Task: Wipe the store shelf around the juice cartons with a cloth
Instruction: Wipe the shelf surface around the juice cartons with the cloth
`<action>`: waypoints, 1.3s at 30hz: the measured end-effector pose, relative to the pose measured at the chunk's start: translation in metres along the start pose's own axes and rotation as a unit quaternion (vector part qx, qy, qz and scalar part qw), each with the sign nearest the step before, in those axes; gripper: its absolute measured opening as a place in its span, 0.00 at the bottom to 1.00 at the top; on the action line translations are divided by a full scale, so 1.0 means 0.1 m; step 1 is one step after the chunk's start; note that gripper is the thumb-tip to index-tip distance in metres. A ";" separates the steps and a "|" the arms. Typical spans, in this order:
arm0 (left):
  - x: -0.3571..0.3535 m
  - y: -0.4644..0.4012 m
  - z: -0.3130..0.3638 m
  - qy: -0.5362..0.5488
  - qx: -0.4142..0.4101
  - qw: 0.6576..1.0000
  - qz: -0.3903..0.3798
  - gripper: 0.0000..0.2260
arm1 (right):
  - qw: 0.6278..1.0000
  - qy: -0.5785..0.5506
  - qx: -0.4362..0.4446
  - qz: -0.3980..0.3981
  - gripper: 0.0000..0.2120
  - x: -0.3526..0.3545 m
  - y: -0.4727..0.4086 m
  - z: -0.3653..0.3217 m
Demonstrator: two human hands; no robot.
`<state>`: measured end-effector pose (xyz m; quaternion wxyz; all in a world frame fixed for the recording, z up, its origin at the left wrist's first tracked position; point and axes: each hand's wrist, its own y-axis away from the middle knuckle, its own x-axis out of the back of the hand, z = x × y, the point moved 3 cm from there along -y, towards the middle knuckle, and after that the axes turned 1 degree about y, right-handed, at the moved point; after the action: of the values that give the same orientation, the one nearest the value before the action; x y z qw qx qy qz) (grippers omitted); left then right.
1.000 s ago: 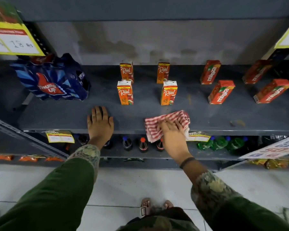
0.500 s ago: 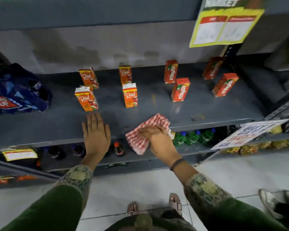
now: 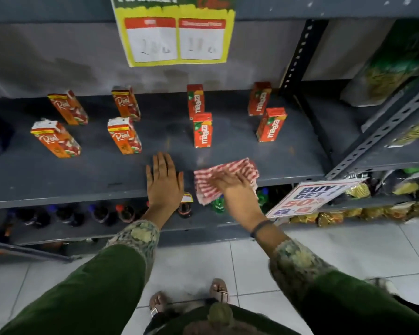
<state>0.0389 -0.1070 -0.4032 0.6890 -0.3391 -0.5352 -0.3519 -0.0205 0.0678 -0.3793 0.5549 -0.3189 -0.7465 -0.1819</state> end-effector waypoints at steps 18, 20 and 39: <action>0.06 0.00 0.35 -0.035 -0.030 0.998 0.038 0.29 | 0.990 -0.002 -0.134 0.037 0.32 0.31 0.06 0.96; 0.06 -0.05 0.60 -0.019 -0.035 0.998 0.041 0.28 | 0.988 -0.017 -0.154 0.028 0.32 0.36 -0.17 0.97; -0.21 -0.06 0.77 -0.030 0.008 0.999 -0.008 0.31 | 0.987 0.015 -0.129 0.090 0.21 0.54 0.53 1.14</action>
<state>-0.0081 -0.0426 -0.4080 0.6723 -0.3394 -0.5615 -0.3428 -0.0756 0.1929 -0.3695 0.5343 -0.4507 -0.6769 -0.2307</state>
